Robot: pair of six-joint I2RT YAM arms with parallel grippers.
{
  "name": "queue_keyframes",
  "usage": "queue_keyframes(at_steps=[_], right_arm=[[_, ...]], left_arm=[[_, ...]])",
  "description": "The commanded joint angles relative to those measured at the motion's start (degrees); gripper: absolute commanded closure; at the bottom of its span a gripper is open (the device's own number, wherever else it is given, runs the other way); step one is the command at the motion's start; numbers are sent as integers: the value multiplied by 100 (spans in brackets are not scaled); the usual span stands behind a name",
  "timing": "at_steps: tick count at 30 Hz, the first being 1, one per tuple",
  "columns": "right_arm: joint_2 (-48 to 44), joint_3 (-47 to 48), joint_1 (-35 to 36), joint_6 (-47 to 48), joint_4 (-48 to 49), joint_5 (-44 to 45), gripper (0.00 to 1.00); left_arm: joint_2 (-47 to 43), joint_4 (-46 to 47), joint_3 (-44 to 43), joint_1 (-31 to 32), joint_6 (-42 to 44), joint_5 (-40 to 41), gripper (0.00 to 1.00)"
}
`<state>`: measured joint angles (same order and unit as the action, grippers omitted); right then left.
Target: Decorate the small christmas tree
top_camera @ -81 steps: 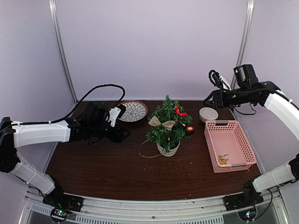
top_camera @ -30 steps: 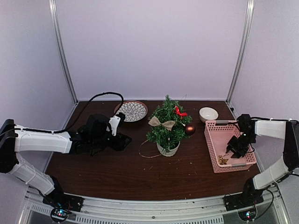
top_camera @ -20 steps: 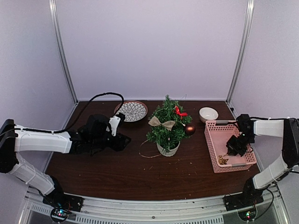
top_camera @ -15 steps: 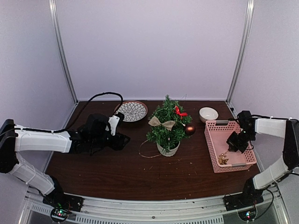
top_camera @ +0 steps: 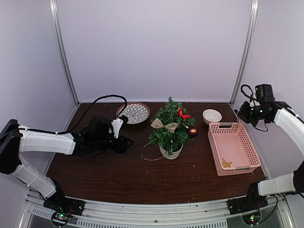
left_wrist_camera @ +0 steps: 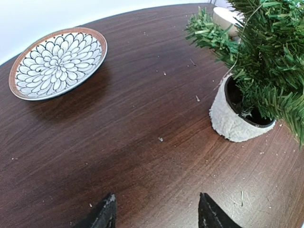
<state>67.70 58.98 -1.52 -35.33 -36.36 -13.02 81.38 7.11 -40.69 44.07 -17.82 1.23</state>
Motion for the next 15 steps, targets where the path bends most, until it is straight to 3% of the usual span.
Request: queue_keyframes(at_steps=[1,7,15], right_arm=[[-295,1008,407,717,126,-151,100],[77,2626,1592,1547,49,50,100],[1408,4869,3703,2816,-521,639,100]], left_arm=[[102,420,-124,-44,125,-123,41],[100,442,-170,-46,240,-116,41],[-246,259,-252,-216,215,-106,41]])
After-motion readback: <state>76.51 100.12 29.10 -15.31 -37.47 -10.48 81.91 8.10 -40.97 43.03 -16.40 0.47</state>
